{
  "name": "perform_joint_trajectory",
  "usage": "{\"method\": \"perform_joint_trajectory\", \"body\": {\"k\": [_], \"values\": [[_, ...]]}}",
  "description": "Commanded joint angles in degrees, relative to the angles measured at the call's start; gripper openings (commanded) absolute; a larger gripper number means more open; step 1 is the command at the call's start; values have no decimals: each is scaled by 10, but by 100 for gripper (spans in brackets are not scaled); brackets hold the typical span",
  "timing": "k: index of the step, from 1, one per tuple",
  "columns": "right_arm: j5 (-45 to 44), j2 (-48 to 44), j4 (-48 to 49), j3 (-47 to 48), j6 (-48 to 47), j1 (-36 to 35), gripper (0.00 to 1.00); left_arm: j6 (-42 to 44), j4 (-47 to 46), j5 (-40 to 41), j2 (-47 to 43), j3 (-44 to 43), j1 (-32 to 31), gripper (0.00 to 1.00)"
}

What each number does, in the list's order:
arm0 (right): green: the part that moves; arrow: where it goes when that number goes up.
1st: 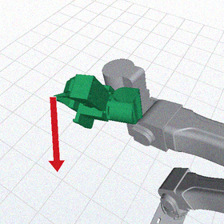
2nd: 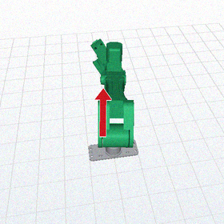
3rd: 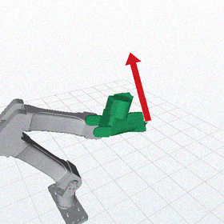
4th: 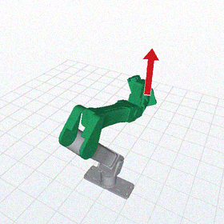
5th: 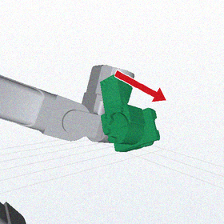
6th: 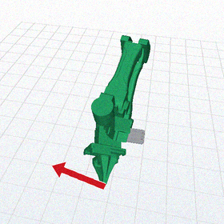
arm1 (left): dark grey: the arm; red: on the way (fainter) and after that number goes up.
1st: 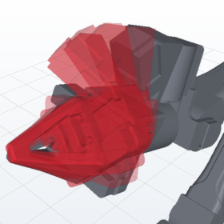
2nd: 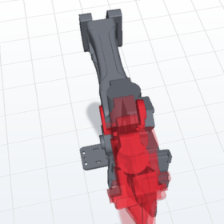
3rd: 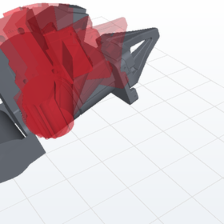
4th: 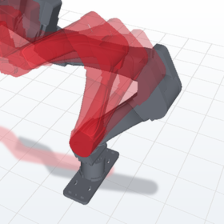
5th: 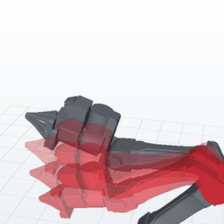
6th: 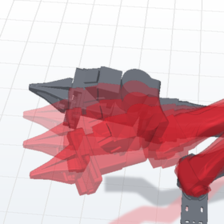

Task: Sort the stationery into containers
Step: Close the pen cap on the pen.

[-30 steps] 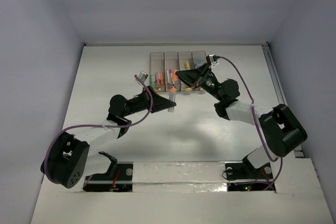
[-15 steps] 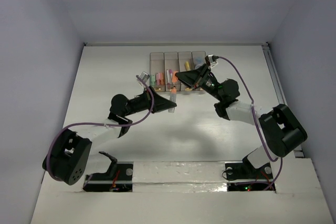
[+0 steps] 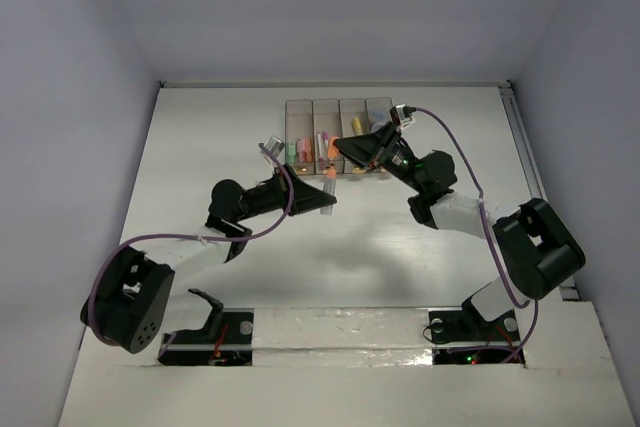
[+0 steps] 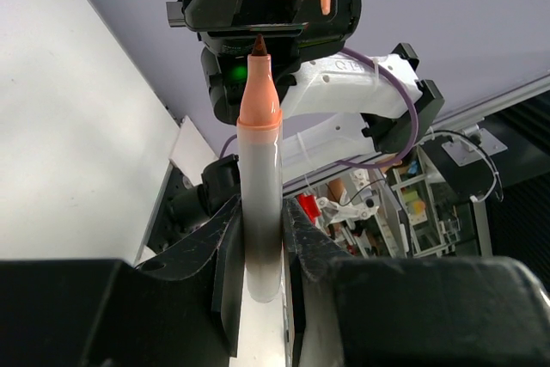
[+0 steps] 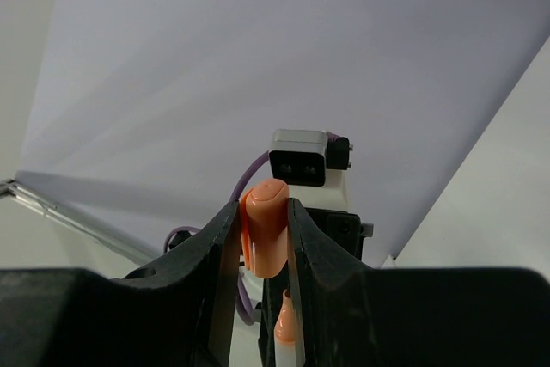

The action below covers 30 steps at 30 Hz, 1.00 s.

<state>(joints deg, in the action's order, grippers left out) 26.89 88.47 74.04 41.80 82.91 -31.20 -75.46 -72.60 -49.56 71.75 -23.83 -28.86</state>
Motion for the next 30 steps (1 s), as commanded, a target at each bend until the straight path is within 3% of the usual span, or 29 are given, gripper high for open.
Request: {"method": "perform_joint_trajectory", "body": {"k": [1,30], "values": [[11,-5,243,-3,3,-4,5,22,-33,-15,-25,-27,-2,0],[25,-4,243,-5,9,-9,5,40,-9,-21,-35,-53,19,0]]}}
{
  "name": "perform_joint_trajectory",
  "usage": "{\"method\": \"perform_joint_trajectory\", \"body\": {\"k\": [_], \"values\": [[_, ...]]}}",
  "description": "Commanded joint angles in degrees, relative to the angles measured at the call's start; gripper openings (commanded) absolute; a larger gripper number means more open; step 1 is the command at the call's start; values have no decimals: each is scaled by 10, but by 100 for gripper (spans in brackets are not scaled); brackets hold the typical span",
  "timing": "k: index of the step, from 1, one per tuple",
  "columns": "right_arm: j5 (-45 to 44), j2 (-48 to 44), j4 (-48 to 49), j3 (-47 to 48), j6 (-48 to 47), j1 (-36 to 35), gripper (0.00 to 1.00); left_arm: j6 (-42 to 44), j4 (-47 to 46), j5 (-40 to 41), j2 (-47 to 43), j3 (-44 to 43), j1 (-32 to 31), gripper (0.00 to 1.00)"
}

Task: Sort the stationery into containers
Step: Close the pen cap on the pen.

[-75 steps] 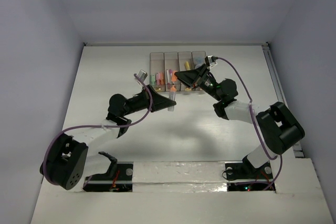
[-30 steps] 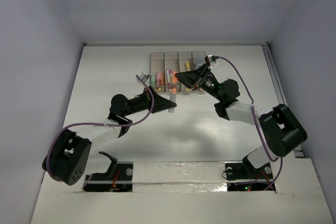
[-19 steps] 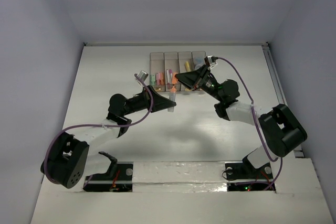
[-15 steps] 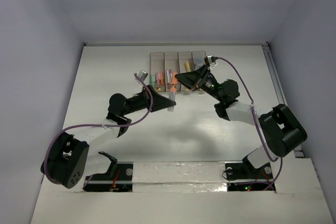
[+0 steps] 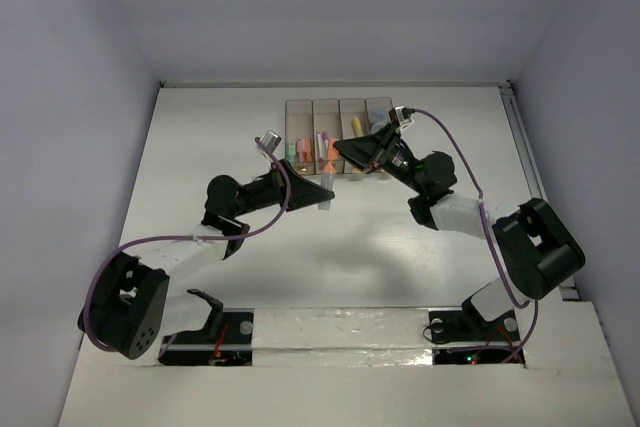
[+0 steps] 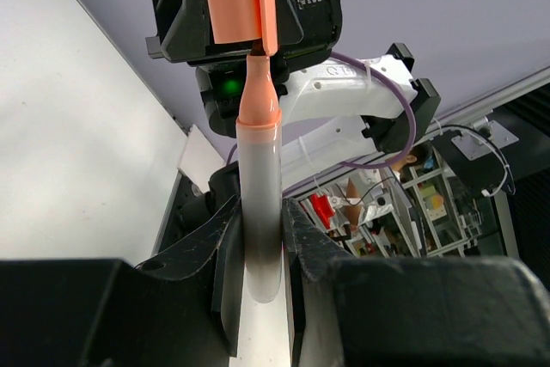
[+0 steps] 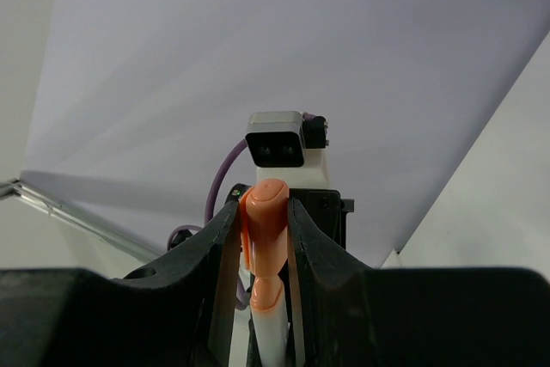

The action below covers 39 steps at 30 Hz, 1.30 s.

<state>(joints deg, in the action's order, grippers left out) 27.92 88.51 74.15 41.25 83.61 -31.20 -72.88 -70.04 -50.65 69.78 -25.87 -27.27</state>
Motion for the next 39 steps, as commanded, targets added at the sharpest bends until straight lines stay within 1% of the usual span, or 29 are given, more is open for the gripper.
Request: {"method": "perform_joint_trajectory", "body": {"k": [1,10,25,39], "values": [[16,-4,242,2,2,-9,5,15,-33,-10,-14,-35,3,0],[30,4,242,20,1,-20,5,12,-46,-11,-2,-38,3,0],[35,-13,241,5,-4,-25,5,20,-48,5,-4,-48,19,0],[40,-18,241,6,-22,-25,4,17,-48,16,-6,-44,19,0]]}}
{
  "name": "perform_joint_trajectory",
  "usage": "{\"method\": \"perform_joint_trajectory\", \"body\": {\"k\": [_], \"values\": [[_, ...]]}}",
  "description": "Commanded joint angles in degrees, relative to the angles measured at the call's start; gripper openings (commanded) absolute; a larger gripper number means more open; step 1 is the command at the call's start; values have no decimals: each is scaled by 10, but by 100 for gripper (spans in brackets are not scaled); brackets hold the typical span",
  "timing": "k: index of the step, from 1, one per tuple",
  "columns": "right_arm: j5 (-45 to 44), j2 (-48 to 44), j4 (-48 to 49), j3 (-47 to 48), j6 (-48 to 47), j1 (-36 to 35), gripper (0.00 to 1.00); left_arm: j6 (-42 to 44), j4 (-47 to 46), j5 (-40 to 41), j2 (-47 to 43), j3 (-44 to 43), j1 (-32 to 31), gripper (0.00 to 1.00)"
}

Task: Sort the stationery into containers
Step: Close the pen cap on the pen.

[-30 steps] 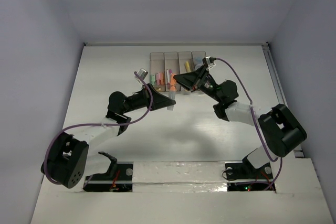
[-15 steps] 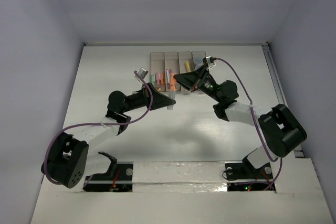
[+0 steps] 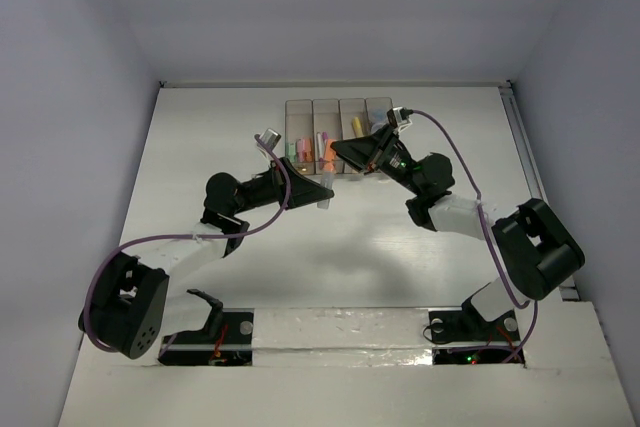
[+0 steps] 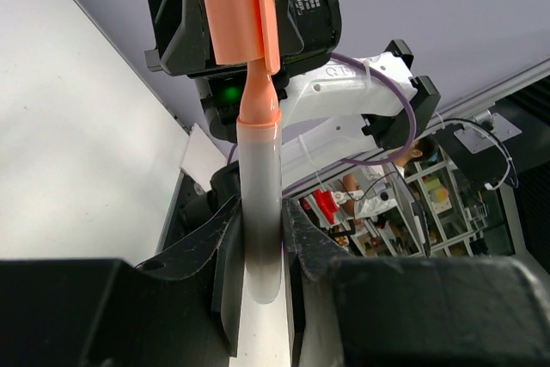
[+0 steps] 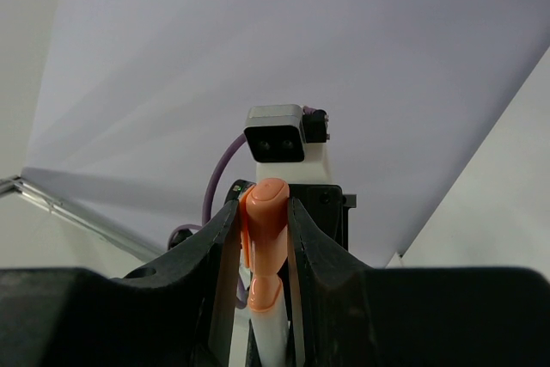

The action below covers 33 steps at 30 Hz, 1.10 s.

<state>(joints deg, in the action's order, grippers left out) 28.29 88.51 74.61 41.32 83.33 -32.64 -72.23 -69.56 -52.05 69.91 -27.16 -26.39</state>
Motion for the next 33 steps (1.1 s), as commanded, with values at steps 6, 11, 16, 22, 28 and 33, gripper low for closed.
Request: {"method": "perform_joint_trajectory", "body": {"k": [6,11,16,22,28,33], "values": [[37,-22,237,6,-23,-11,4,10,-51,28,-3,-34,10,0],[38,-28,237,7,-22,-11,4,5,-60,27,1,-37,10,0],[33,-37,237,0,-25,-11,4,5,-61,30,1,-41,10,0],[34,-40,237,2,-14,-11,4,3,-64,30,5,-45,10,0],[35,-39,237,0,-15,-17,4,6,-69,36,8,-55,10,0],[33,-41,237,-3,-30,-22,4,5,-76,58,8,-62,10,0]]}}
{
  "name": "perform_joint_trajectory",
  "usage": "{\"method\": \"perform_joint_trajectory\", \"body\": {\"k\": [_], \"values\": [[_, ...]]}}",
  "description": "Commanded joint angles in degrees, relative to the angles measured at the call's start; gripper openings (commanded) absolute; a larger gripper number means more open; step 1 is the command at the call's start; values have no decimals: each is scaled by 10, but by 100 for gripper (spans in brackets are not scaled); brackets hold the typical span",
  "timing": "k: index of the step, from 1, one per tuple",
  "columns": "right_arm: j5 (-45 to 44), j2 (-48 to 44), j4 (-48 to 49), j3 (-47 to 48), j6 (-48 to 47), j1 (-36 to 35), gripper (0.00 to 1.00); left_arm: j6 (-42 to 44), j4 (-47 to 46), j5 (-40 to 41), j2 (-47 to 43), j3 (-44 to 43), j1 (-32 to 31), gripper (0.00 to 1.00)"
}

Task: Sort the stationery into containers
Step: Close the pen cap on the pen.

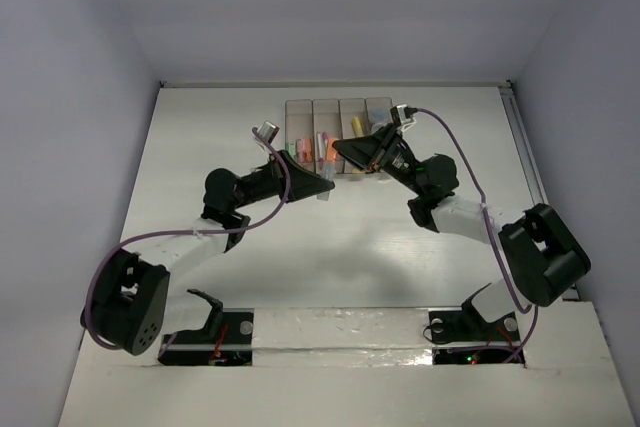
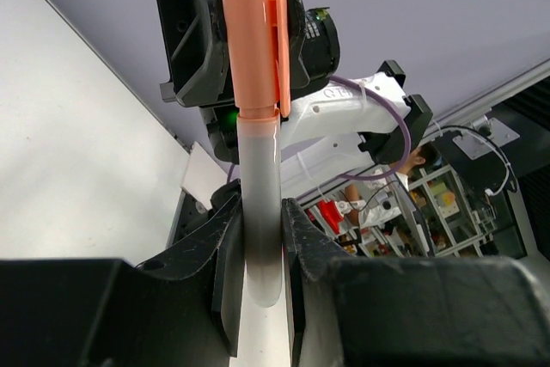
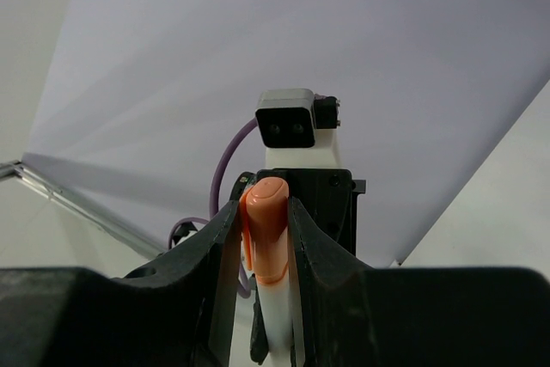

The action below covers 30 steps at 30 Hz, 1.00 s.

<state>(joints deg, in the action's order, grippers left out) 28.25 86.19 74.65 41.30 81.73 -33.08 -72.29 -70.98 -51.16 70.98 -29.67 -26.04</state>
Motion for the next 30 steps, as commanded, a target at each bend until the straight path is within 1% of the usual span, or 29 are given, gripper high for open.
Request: {"method": "perform_joint_trajectory", "body": {"k": [1,5,7,13,17,20,21,24,27,28,30], "values": [[32,-18,236,-3,-23,-18,3,2,-66,52,-2,-36,6,0],[40,-12,236,-3,-30,-18,3,-25,-117,60,7,-34,6,0],[50,-8,236,-1,-38,-18,0,-29,-122,62,9,-37,6,0],[51,-20,219,-19,-89,-35,0,-33,-146,84,18,-50,6,0],[72,-15,235,-9,-64,-35,0,-37,-167,82,28,-57,12,0],[97,-9,219,4,-29,-35,0,-24,-145,81,21,-63,18,0],[102,-9,211,8,-22,-35,0,-7,-132,82,17,-65,18,0],[115,-19,169,2,-13,-35,0,20,-87,91,2,-73,23,0],[117,-46,76,-7,-57,-35,0,33,-70,94,-1,-83,23,0],[117,-72,8,-8,-98,-41,0,33,-69,94,1,-86,23,0],[111,-96,-61,-6,-140,-47,0,32,-69,94,6,-93,28,0]]}}
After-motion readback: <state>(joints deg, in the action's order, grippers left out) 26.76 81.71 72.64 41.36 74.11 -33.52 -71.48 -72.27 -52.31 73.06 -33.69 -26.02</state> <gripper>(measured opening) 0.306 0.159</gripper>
